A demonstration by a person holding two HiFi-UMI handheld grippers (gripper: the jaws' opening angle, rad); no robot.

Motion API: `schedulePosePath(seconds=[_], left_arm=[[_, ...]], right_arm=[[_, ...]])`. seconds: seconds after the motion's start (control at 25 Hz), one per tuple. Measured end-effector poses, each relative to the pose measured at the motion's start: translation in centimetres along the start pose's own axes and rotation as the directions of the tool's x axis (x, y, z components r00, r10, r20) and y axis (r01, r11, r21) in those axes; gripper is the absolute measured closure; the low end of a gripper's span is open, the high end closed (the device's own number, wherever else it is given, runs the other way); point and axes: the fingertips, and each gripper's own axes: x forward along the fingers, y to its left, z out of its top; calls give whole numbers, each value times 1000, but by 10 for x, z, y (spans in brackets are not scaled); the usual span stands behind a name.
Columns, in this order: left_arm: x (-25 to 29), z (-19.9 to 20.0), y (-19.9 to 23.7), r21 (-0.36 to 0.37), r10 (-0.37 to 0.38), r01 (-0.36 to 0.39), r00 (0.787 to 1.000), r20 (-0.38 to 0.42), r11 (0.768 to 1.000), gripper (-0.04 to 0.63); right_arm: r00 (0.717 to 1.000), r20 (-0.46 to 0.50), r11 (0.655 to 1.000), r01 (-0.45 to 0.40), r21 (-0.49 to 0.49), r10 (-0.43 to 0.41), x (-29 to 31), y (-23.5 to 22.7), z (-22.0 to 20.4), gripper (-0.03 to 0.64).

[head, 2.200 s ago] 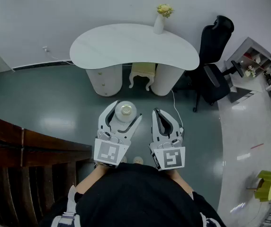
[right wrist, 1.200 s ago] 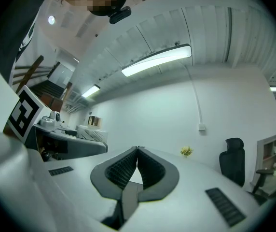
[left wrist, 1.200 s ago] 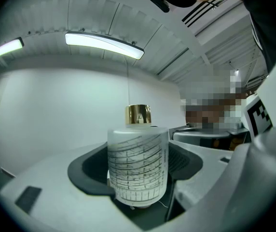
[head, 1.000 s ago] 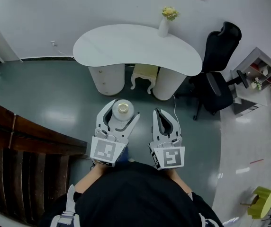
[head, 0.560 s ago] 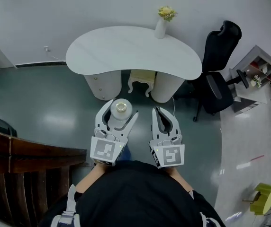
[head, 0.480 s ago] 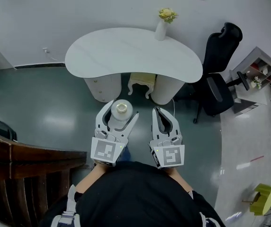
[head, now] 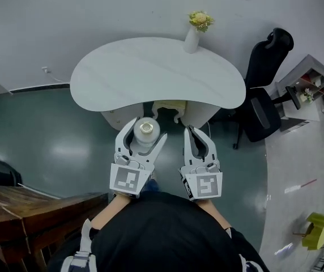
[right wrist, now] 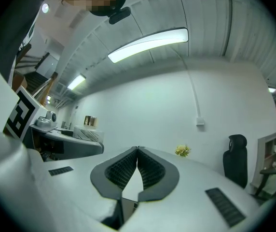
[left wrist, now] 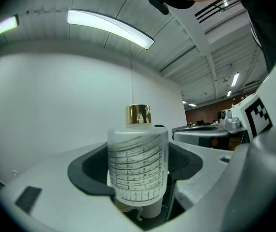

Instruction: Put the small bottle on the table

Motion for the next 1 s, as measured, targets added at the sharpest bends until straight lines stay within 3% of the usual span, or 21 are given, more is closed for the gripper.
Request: schedulePosePath(seconds=[0.64,1.0], left_arm=[[56,-12,40,-18,-64,64,998,-11,998,261],[76,-20,50,-34,-67,66,998,-16,997,261]], right_arm=[[998,-15,999,54,5,-53,64,-19,-21,595],[999,-22,999,42,10,-42,87,-29,-30,594]])
